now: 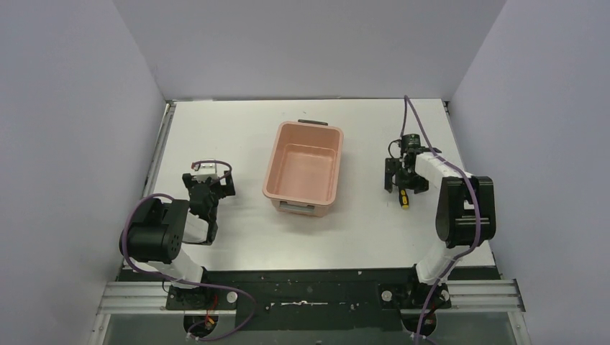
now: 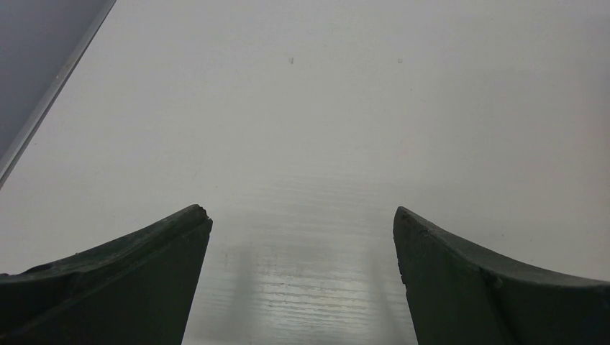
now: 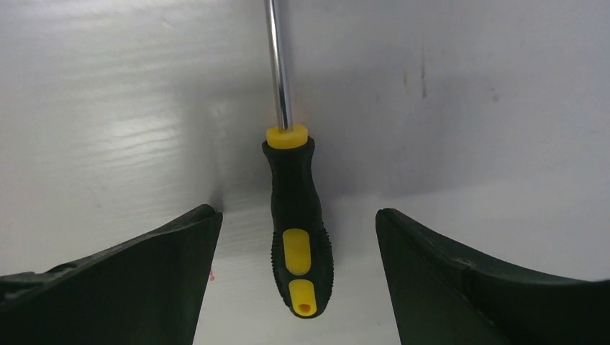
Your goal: Put the screwdriver in the bin
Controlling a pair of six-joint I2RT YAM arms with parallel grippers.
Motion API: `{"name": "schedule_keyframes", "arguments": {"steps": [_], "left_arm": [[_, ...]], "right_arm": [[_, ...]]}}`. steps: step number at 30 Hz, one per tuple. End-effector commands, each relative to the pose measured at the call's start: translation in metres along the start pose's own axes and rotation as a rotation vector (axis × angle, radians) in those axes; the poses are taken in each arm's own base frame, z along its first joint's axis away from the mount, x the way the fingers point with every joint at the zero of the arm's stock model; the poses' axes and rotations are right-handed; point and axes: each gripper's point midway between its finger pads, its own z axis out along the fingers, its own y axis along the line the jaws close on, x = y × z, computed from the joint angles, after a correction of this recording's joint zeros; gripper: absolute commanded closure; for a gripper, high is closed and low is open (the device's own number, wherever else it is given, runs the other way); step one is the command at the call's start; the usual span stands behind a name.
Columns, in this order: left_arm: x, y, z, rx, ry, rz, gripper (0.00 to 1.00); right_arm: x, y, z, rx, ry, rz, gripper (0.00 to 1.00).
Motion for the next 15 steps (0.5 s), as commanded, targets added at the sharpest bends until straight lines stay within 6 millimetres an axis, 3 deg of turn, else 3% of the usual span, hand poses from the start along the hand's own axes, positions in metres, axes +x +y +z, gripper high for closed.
{"name": "schedule_keyframes", "arguments": {"steps": [1, 3, 7, 9, 11, 13, 15], "left_arm": [[-0.014, -0.001, 0.003, 0.008, -0.046, -0.012, 0.03], [-0.014, -0.001, 0.003, 0.008, -0.046, -0.011, 0.03], [-0.014, -0.001, 0.003, 0.008, -0.045, -0.011, 0.03], [-0.014, -0.001, 0.003, 0.008, -0.046, -0.012, 0.03], [-0.014, -0.001, 0.003, 0.008, -0.046, -0.011, 0.03], [-0.014, -0.001, 0.003, 0.008, -0.045, -0.011, 0.03], [-0.014, -0.001, 0.003, 0.007, -0.046, -0.011, 0.03]], "right_arm": [[0.027, -0.011, 0.024, -0.007, 0.069, 0.04, 0.23], [0.035, -0.014, 0.034, -0.003, 0.102, 0.043, 0.39], [0.032, -0.01, 0.033, -0.027, 0.12, 0.031, 0.96], [0.016, -0.011, 0.018, -0.029, 0.086, 0.042, 1.0], [-0.014, -0.004, -0.011, -0.068, 0.007, 0.067, 1.0], [-0.041, 0.001, -0.048, -0.08, -0.081, 0.096, 1.0], [-0.068, 0.023, -0.093, -0.114, -0.19, 0.092, 1.0]]}}
